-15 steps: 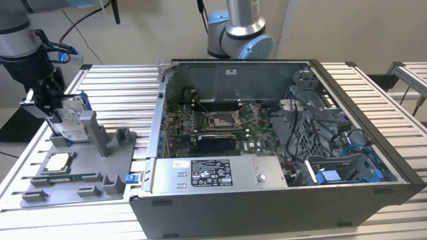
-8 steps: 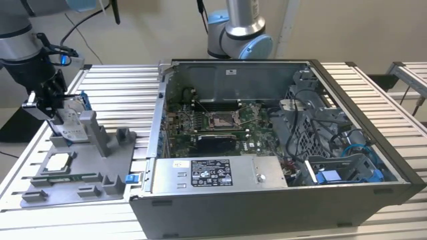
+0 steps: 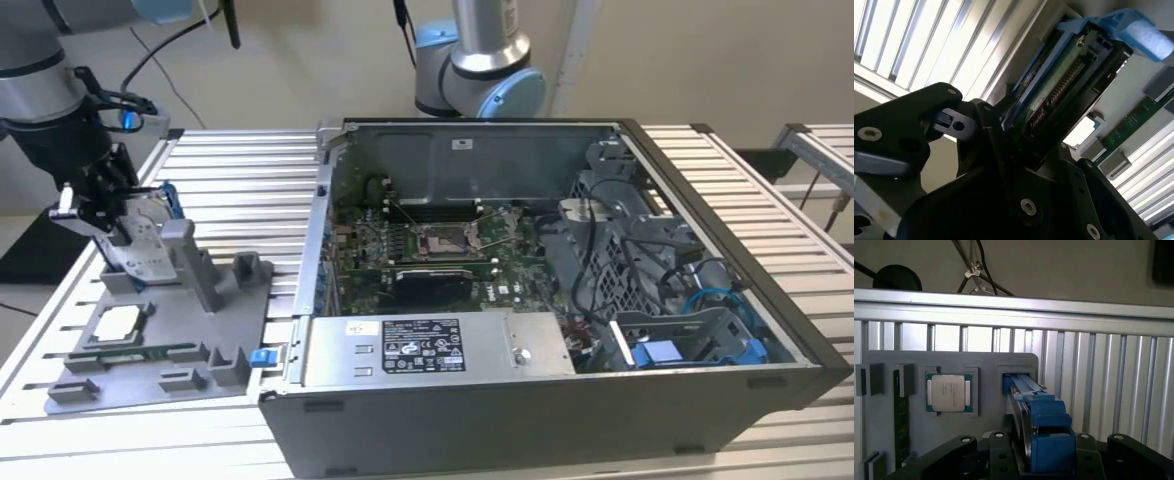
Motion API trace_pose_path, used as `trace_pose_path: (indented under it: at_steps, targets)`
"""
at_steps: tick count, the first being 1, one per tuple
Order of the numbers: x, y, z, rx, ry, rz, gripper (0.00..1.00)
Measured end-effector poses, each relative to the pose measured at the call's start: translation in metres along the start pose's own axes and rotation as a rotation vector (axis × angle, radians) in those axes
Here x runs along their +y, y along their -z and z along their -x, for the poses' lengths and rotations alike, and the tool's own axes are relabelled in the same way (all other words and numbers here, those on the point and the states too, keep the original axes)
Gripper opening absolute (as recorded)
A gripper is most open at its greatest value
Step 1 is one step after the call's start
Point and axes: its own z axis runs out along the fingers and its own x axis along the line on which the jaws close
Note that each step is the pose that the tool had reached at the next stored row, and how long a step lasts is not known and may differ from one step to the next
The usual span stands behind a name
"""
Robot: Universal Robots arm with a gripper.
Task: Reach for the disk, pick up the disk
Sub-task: 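Pick up the disk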
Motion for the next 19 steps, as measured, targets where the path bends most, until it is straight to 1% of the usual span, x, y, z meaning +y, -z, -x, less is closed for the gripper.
trace_pose_path:
  at_steps: [6,8,9,10,11,12,19]
  targets:
    - [0.0002,0.0002,0.0002,-0.0002,0.000,0.0005,0.00]
    - [0.0003,0.0004,0.0005,0.0067,-0.001,0.0007,0.00]
    - [0.0003,0.0005,0.0004,0.0075,-0.001,0.0005,0.00]
    - [0.0002,0.0007,0.0000,0.0046,0.000,0.0003,0.00]
    - [0.0002,0.0008,0.0000,-0.0102,0.000,-0.0006,0.00]
    - [0.0001,0.0011,0.0002,-0.0192,0.000,-0.0013,0.00]
    - [0.0002,0.0047,0.0003,-0.0201,0.000,-0.0005,0.00]
